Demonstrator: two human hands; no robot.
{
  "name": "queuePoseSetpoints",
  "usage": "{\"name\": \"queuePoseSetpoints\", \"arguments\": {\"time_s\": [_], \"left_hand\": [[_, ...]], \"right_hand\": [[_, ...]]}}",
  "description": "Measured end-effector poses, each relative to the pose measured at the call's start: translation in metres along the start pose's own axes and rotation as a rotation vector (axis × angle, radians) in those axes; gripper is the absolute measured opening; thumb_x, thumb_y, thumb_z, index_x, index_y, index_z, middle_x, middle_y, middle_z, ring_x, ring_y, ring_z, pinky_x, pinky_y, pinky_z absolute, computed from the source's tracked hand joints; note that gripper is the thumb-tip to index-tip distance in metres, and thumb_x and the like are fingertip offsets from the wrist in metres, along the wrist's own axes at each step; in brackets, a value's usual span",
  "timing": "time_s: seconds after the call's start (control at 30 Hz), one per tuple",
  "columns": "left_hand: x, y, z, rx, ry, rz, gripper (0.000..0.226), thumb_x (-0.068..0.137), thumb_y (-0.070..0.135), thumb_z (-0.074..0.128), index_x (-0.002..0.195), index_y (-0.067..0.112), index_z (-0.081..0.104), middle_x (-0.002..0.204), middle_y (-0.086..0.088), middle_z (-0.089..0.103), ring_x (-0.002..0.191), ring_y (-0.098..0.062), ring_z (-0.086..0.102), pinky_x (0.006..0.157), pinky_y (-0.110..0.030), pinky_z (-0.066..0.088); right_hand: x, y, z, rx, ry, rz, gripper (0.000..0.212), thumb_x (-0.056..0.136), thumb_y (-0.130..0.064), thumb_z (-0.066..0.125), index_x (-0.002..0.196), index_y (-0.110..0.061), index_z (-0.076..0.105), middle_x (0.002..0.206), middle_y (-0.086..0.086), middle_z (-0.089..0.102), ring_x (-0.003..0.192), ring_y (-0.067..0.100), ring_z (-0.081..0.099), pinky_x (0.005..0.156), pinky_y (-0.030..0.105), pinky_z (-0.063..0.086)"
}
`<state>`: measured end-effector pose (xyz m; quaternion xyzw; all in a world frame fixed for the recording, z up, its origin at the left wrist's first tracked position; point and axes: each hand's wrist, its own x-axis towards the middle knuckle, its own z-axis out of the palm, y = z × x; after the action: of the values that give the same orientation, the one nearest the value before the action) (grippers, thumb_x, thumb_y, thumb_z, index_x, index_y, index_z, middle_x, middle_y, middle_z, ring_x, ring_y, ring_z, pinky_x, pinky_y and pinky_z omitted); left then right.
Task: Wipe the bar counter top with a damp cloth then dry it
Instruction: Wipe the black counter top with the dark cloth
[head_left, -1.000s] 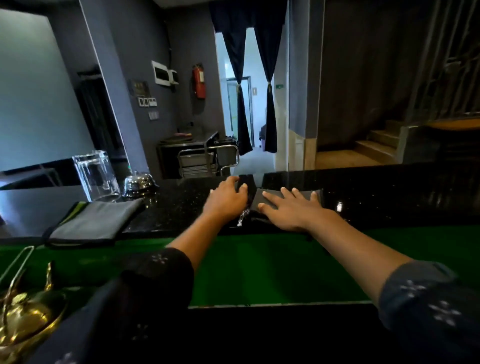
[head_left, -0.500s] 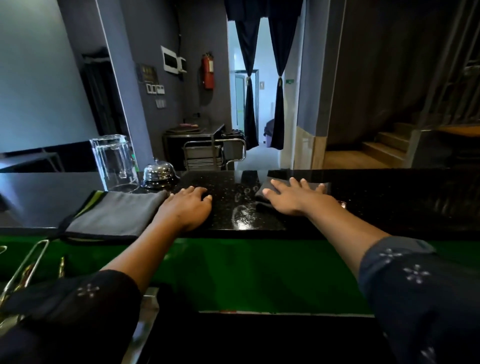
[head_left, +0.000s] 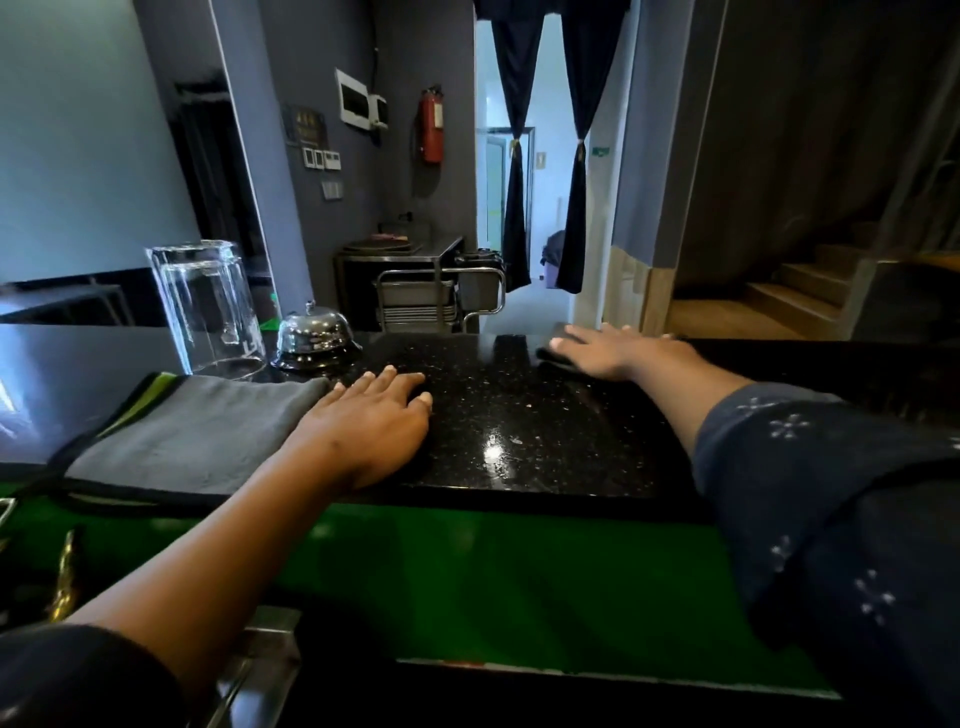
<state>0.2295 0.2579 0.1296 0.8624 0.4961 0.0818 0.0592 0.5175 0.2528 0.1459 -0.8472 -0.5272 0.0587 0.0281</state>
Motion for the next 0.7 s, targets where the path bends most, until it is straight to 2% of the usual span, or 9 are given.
{"name": "queuePoseSetpoints", "arguments": {"time_s": [0.07,0.2,0.33,0.47,0.7], "left_hand": [[0.002,-0.001,0.001,-0.015,0.005,-0.005,0.054,0.1,0.048,0.018,0.152,0.033,0.017,0.161,0.002,0.007,0.148,-0.016,0.005,0.118,-0.039,0.001],[0.001,0.004,0.001,-0.014,-0.005,-0.017,0.054,0.1,0.046,0.018,0.152,0.031,0.017,0.161,0.0,0.007,0.148,-0.018,0.005,0.118,-0.039,0.001],[-0.001,0.007,-0.003,-0.017,-0.027,-0.031,0.054,0.101,0.044,0.018,0.153,0.029,0.015,0.162,-0.002,0.007,0.148,-0.02,0.005,0.119,-0.04,0.001],[-0.001,0.008,-0.004,-0.013,-0.029,-0.044,0.055,0.101,0.043,0.018,0.153,0.027,0.016,0.162,-0.003,0.007,0.148,-0.022,0.005,0.12,-0.042,0.002],[-0.004,0.008,-0.007,-0.038,-0.035,-0.028,0.059,0.101,0.044,0.022,0.153,0.018,0.015,0.161,-0.01,0.005,0.148,-0.026,0.001,0.118,-0.043,-0.001]], "right_hand": [[0.006,0.029,-0.004,-0.006,-0.01,0.088,0.097,0.065,-0.095,0.006,0.151,-0.051,0.008,0.165,0.004,0.001,0.15,0.036,0.001,0.113,0.069,0.001],[-0.013,0.028,-0.007,0.0,-0.006,0.178,0.074,0.085,-0.081,0.009,0.152,-0.05,0.005,0.165,0.003,-0.004,0.15,0.035,-0.002,0.112,0.07,-0.003],[-0.056,-0.036,0.007,-0.009,0.012,-0.05,0.073,0.087,-0.08,0.008,0.152,-0.049,0.004,0.165,0.006,-0.005,0.149,0.037,-0.005,0.107,0.074,-0.01],[-0.116,-0.082,0.018,-0.002,-0.028,-0.235,0.067,0.09,-0.076,0.013,0.152,-0.05,0.004,0.165,0.002,-0.005,0.151,0.03,-0.005,0.11,0.069,-0.01],[-0.192,-0.054,0.024,-0.013,-0.034,-0.25,0.064,0.089,-0.077,0.012,0.149,-0.056,0.002,0.165,-0.004,-0.005,0.151,0.023,-0.005,0.114,0.063,-0.011]]}}
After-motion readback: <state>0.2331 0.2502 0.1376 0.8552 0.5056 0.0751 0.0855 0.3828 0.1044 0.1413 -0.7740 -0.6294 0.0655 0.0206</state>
